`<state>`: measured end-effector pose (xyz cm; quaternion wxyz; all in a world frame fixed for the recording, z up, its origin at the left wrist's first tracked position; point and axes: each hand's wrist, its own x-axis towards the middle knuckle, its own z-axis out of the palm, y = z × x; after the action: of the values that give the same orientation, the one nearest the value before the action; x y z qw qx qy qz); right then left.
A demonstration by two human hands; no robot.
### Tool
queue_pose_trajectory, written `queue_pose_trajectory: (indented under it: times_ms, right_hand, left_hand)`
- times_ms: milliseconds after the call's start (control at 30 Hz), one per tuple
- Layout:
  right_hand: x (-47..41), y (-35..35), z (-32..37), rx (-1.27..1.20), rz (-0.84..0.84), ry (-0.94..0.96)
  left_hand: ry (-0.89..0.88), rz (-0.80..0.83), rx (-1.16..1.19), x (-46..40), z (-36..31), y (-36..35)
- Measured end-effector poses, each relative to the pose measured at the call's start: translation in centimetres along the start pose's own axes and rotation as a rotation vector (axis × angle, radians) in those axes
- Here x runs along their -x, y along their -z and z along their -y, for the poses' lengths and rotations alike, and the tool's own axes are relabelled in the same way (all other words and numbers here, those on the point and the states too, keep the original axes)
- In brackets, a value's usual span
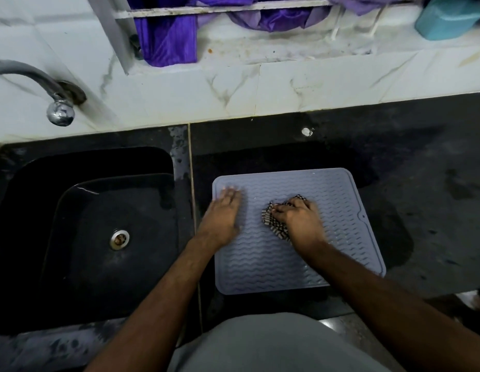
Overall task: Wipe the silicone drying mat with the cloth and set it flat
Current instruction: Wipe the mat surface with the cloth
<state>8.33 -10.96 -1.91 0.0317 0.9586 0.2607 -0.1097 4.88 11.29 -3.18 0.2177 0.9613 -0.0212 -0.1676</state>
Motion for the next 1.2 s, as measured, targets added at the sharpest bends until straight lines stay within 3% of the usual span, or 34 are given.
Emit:
queue_pose_trajectory:
  times_ms: [100, 367, 567, 767, 867, 1000, 1100, 1200]
  right_hand:
    - [0.2, -0.2, 0.1, -0.078, -0.025, -0.033]
    - [1.5, -1.2, -4.1, -0.230, -0.080, -0.161]
    - [3.0, -2.0, -9.7, -0.242, -0.105, -0.270]
    - [4.9, -2.4, -13.1, -0.290, -0.194, -0.409]
    - [5.3, -1.5, -12.6, -0.106, -0.135, -0.520]
    - [5.0, -0.4, -10.3, -0.130, 0.035, -0.691]
    - [5.0, -0.1, -8.4, -0.134, 0.074, -0.591]
    - [4.7, 0.5, -6.1, -0.319, 0.053, -0.536]
  left_hand:
    - [-0.105, 0.153, 0.333, -0.6, -2.2, -1.0]
    - [0.076, 0.028, 0.026, -1.1, -5.4, -2.9]
    - [0.116, 0.074, -0.189, -0.9, -6.5, -3.5]
    - [0.142, 0.103, -0.224, -1.3, -6.6, -3.2]
    - [0.147, 0.093, -0.241, -1.2, -6.8, -3.3]
    - [0.153, 0.092, -0.274, -1.3, -7.0, -3.2]
    - [0.150, 0.098, -0.295, -1.3, -7.1, -3.0]
    - [0.142, 0.078, -0.302, -1.3, -7.2, -3.0]
